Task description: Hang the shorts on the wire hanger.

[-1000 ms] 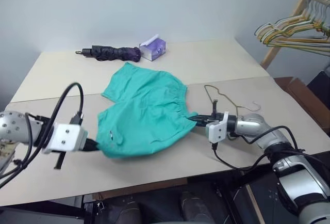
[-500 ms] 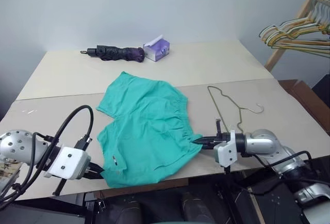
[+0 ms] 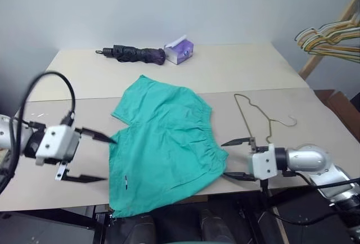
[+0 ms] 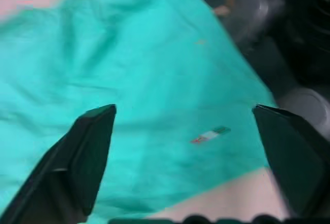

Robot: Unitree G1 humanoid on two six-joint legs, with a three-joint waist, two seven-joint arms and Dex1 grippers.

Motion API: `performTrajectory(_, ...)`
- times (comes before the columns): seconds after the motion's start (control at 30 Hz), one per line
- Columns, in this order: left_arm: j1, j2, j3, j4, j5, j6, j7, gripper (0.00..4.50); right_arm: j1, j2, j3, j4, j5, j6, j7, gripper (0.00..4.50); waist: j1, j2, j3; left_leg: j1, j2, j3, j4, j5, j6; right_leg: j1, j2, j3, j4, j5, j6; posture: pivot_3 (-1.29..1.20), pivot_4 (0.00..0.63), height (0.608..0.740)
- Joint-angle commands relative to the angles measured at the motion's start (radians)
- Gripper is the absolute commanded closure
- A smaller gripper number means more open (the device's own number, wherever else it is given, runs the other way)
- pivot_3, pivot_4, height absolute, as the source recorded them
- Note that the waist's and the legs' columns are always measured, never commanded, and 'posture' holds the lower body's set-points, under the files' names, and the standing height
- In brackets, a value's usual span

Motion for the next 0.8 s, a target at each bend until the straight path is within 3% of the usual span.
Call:
performTrajectory(0.03, -0.1, -0.064, -0.023, -0.037, -0.069, 0.15, 0.114, 0.05, 0.0, 0.001, -0.148, -0.048, 0.099, 0.151, -0.062, 0.02, 0.001, 0.0, 0.0, -0.002, 0.0, 0.0, 0.001, 0.0, 0.0, -0.002, 0.0, 0.0, 0.001, 0.001, 0.001, -0.05, 0.104, 0.74)
performTrajectory(0.17, -0.194, -0.14, -0.067, -0.073, -0.096, 0.279, 0.188, 0.05, 0.014, 0.02, -0.245, -0.089, 0.101, 0.399, -0.196, 0.02, 0.0, -0.001, 0.0, -0.005, 0.0, -0.001, 0.002, 0.0, 0.0, -0.004, 0.001, -0.001, 0.002, 0.004, 0.007, -0.09, 0.093, 0.74)
performTrajectory(0.37, -0.299, -0.187, -0.162, -0.097, -0.065, 0.45, 0.263, 0.05, 0.035, 0.04, -0.252, -0.084, -0.039, 0.681, -0.367, 0.02, -0.009, -0.001, -0.001, -0.005, 0.0, -0.001, 0.002, 0.0, 0.0, -0.005, 0.001, 0.0, 0.002, 0.003, 0.005, -0.12, 0.073, 0.74)
performTrajectory(0.6, -0.33, -0.278, -0.18, -0.093, -0.045, 0.404, 0.273, 0.05, -0.051, 0.093, -0.169, -0.021, -0.107, 1.067, -0.447, 0.02, -0.045, -0.002, -0.001, -0.006, -0.001, -0.001, 0.003, 0.0, 0.0, -0.005, 0.001, 0.0, 0.002, 0.004, 0.008, -0.13, 0.064, 0.74)
performTrajectory(0.73, -0.321, -0.308, -0.168, -0.096, -0.05, 0.373, 0.254, 0.05, -0.098, 0.126, -0.144, 0.012, -0.103, 1.176, -0.439, 0.02, -0.064, -0.003, -0.003, -0.006, -0.001, -0.002, 0.003, 0.0, 0.0, -0.005, 0.001, 0.0, 0.002, 0.005, 0.009, -0.14, 0.067, 0.74)
performTrajectory(0.8, -0.321, -0.316, -0.169, -0.098, -0.043, 0.364, 0.254, 0.04, -0.121, 0.148, -0.141, 0.033, -0.092, 1.211, -0.425, 0.57, -0.071, -0.004, -0.003, -0.006, -0.001, -0.003, 0.003, 0.0, 0.0, -0.005, 0.001, -0.001, 0.002, 0.005, 0.009, -0.14, 0.064, 0.74)
